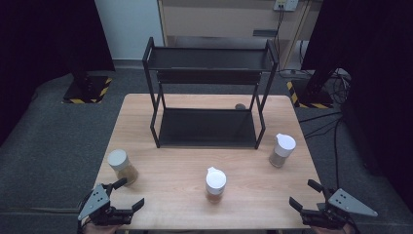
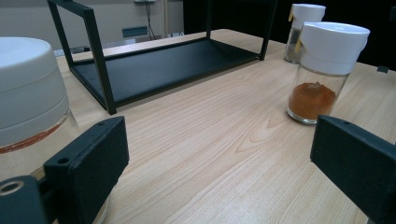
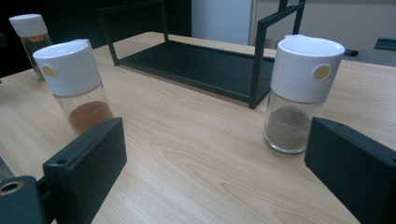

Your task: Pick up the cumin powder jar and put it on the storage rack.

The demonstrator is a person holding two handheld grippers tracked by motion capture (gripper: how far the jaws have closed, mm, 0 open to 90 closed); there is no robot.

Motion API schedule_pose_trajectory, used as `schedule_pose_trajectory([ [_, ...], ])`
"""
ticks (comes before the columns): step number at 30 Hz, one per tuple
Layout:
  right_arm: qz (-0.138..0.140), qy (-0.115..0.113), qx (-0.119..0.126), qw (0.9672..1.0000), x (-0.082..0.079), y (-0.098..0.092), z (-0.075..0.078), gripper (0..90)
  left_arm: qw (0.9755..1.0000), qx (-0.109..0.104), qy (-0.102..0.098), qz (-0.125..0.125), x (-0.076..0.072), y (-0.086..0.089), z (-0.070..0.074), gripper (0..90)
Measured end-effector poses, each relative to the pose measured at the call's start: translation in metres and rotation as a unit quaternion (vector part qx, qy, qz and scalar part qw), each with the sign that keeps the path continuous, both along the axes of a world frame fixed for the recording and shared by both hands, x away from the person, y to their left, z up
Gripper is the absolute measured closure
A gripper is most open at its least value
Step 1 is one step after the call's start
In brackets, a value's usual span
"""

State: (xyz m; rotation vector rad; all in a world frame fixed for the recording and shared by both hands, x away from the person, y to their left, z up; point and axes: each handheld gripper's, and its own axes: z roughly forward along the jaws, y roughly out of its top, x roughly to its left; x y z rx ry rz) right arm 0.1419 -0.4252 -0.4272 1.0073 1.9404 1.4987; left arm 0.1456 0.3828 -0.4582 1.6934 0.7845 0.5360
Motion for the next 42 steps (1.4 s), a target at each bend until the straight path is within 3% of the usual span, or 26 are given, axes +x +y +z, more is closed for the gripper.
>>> schedule_pose_trajectory([
  [19, -0.003, 0.015, -0.006, 0.9999, 0.003, 0.003, 0.002, 5.4, 1.0000, -0.002, 0.000, 0.003, -0.002, 0.000, 0.000, 2.7],
  [28, -0.005, 0.015, -0.006, 0.9999, 0.002, 0.002, 0.002, 5.3, 0.9999, 0.007, -0.001, 0.008, -0.005, -0.004, 0.005, 2.4],
  [42, -0.005, 0.015, -0.009, 0.9998, 0.002, 0.003, 0.002, 5.2, 0.9997, 0.008, 0.005, 0.024, -0.015, -0.007, 0.021, 2.5],
])
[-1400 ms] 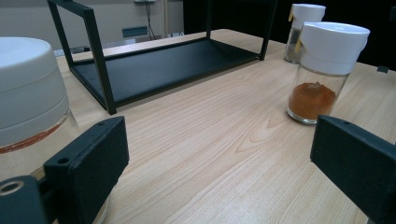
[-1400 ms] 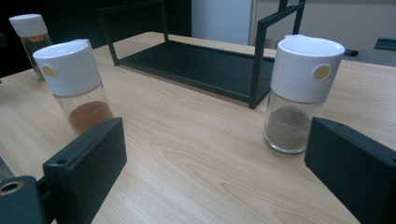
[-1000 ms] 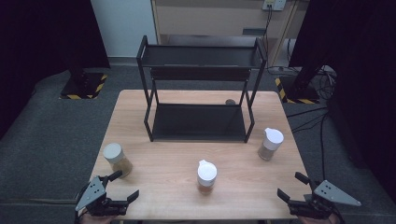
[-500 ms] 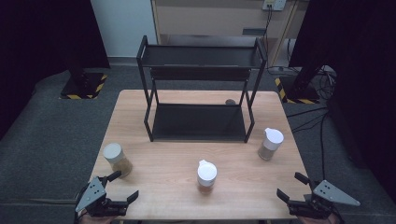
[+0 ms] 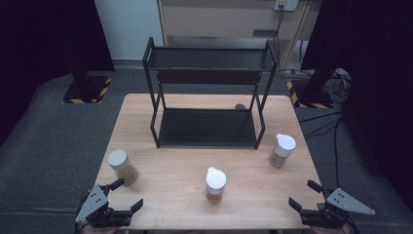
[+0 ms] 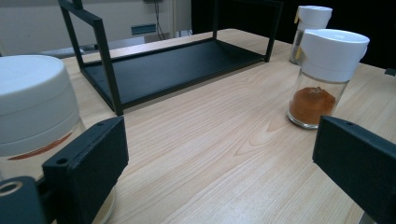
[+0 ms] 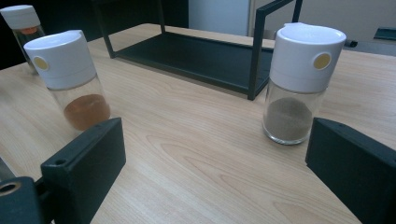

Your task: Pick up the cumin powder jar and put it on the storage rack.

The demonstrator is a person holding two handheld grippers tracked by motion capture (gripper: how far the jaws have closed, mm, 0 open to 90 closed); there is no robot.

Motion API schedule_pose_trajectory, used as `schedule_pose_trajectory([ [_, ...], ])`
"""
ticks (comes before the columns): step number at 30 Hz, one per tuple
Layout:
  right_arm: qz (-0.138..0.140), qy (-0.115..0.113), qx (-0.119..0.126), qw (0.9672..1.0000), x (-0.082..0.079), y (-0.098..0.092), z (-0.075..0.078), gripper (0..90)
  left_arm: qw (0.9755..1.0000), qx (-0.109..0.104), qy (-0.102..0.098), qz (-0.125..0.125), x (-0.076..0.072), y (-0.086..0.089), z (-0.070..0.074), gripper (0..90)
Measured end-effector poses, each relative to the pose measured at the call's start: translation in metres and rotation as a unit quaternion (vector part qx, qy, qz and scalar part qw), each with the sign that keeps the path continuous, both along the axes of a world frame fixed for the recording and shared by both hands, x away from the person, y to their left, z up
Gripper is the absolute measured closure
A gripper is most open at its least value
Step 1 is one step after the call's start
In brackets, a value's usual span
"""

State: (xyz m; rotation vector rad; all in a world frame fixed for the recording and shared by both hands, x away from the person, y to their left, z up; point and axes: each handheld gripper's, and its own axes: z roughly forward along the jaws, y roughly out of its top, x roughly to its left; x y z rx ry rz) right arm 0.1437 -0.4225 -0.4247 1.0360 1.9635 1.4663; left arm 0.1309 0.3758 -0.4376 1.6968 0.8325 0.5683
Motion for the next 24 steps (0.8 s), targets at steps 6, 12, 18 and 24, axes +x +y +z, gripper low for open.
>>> schedule_pose_trajectory([
  [6, 0.000, 0.001, -0.002, 1.0000, 0.000, 0.001, 0.000, 5.3, 1.0000, 0.001, -0.006, 0.005, -0.009, 0.003, 0.008, 2.5],
  [12, 0.001, 0.001, -0.001, 1.0000, 0.000, 0.000, 0.000, 5.2, 1.0000, 0.005, -0.003, 0.006, -0.012, 0.003, 0.016, 2.5],
  [18, 0.000, 0.000, 0.000, 1.0000, 0.000, 0.000, 0.000, 5.2, 0.9998, 0.009, 0.000, 0.016, -0.013, 0.005, 0.024, 2.5],
  [24, 0.000, 0.001, 0.000, 1.0000, 0.000, 0.000, 0.000, 5.3, 0.9995, 0.015, -0.003, 0.027, -0.016, 0.010, 0.031, 2.5],
])
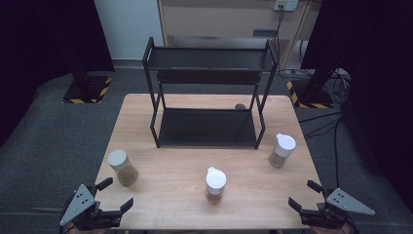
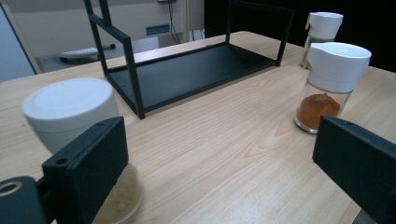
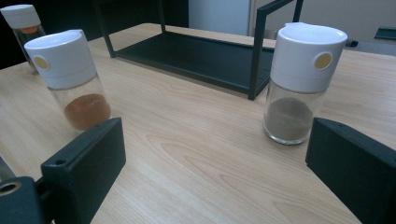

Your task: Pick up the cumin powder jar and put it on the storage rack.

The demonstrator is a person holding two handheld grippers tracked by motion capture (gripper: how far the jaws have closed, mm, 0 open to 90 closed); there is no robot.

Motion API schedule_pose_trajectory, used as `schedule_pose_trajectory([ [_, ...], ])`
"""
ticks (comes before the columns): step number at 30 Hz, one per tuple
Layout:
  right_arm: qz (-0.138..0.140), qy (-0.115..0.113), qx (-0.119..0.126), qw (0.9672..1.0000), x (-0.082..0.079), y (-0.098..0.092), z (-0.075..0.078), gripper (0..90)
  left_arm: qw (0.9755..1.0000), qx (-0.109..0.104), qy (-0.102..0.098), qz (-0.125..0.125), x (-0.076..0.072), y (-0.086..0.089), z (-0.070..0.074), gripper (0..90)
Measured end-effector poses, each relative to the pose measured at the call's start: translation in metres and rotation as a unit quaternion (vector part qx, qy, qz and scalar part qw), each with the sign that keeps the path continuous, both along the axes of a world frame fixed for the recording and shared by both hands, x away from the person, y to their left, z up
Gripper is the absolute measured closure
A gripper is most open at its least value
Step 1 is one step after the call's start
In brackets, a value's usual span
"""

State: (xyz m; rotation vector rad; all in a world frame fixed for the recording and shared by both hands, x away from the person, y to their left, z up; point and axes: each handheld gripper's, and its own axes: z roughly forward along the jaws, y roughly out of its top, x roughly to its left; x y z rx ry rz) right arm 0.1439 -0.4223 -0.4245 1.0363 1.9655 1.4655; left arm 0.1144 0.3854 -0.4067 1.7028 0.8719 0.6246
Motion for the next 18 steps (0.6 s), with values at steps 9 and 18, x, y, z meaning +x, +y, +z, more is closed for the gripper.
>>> schedule_pose_trajectory([
  [9, 0.000, 0.002, 0.000, 1.0000, 0.000, 0.000, 0.000, 5.3, 0.9998, -0.002, 0.000, 0.020, 0.000, 0.014, 0.011, 2.5],
  [18, -0.001, 0.001, 0.001, 1.0000, 0.000, 0.000, 0.000, 5.4, 0.9994, 0.002, -0.001, 0.035, 0.003, 0.025, 0.022, 2.5],
])
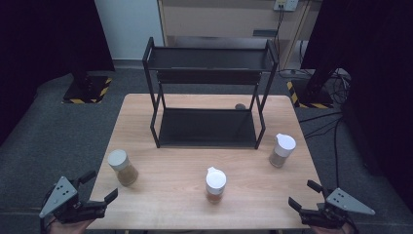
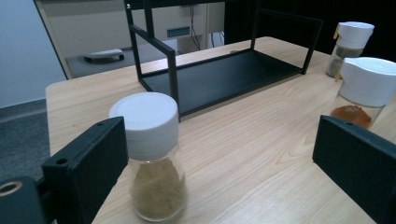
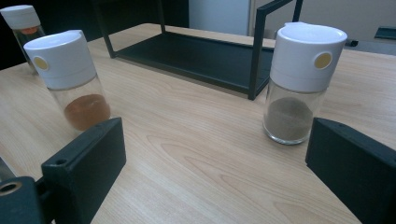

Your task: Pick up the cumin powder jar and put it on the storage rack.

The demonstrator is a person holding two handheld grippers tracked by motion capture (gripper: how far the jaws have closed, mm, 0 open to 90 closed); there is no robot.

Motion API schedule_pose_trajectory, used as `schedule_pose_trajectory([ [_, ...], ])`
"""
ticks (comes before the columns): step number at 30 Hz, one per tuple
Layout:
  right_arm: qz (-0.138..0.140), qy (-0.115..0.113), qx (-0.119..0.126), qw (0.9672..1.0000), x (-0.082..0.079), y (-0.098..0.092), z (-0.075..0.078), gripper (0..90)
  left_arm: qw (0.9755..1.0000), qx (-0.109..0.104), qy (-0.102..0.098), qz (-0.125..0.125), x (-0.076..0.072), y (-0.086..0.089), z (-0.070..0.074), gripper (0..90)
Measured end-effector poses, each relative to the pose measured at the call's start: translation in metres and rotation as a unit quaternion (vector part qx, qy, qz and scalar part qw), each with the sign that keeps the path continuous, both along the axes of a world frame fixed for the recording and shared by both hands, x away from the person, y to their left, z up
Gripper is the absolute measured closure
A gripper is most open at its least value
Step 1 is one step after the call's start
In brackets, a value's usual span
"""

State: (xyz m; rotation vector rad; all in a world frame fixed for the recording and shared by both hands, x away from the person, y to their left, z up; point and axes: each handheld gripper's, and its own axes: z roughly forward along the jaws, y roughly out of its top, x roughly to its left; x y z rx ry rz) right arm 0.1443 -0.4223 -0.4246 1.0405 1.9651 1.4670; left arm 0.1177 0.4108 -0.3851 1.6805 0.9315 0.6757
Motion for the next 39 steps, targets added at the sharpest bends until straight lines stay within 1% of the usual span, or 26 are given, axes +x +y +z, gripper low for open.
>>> schedule_pose_trajectory([
  [10, 0.000, 0.000, 0.000, 1.0000, 0.000, 0.000, 0.000, 5.4, 0.9998, 0.018, 0.003, 0.003, 0.008, 0.007, 0.006, 2.5],
  [11, 0.000, 0.000, 0.000, 1.0000, 0.000, 0.000, 0.000, 5.4, 0.9997, 0.023, 0.004, 0.003, 0.011, 0.008, 0.007, 2.5],
  [18, 0.000, 0.000, 0.000, 1.0000, 0.000, 0.000, 0.000, 5.4, 0.9994, 0.034, 0.011, 0.002, 0.021, 0.010, 0.007, 2.5],
  [23, 0.000, 0.000, -0.001, 1.0000, 0.000, 0.000, 0.000, 5.4, 0.9992, 0.037, 0.012, 0.002, 0.027, 0.012, 0.005, 2.5],
  [32, -0.001, 0.000, -0.001, 1.0000, 0.000, 0.000, 0.000, 5.5, 0.9990, 0.038, 0.025, 0.001, 0.045, 0.017, -0.005, 2.5],
  [38, -0.001, 0.001, -0.002, 1.0000, 0.000, 0.000, 0.000, 5.5, 0.9986, 0.040, 0.034, -0.001, 0.058, 0.016, -0.011, 2.7],
  [39, -0.001, 0.001, -0.002, 1.0000, 0.000, 0.000, 0.000, 5.6, 0.9987, 0.037, 0.034, -0.001, 0.060, 0.016, -0.013, 2.7],
])
